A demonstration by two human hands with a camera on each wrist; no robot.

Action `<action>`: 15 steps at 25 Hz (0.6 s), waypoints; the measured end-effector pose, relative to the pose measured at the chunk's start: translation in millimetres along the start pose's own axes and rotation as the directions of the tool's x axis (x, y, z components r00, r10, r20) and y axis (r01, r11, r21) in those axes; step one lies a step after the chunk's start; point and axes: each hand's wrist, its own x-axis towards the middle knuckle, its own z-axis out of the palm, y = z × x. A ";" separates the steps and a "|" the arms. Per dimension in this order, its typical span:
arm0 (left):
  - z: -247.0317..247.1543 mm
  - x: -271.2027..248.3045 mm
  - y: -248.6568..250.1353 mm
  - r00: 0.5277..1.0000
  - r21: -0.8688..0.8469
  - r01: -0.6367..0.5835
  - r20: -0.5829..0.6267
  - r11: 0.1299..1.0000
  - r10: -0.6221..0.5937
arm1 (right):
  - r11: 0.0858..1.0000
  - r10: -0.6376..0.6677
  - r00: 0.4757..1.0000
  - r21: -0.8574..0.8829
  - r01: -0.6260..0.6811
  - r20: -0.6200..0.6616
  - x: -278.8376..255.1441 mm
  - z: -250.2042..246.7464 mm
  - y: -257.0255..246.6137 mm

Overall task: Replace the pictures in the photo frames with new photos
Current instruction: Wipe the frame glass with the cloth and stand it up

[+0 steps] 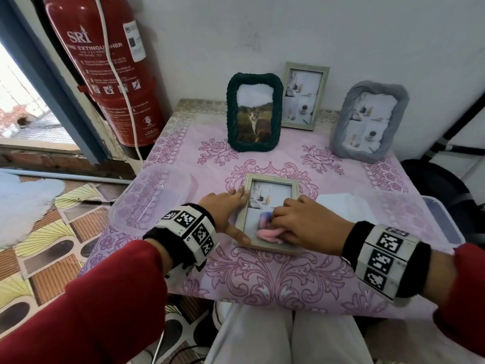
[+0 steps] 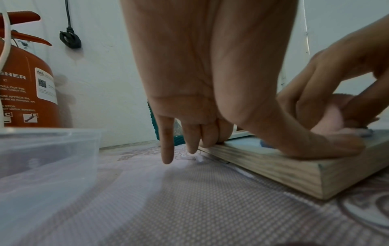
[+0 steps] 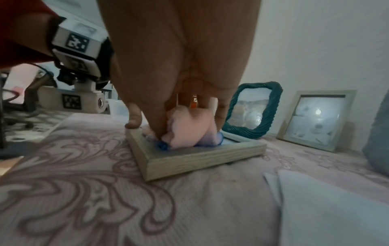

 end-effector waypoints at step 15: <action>6.9 3.0 -6.2 0.999 -0.138 -0.019 -0.028 0.990 0.016 | 0.952 0.300 0.954 0.063 -0.298 -0.020 65.2 -5.0 37.4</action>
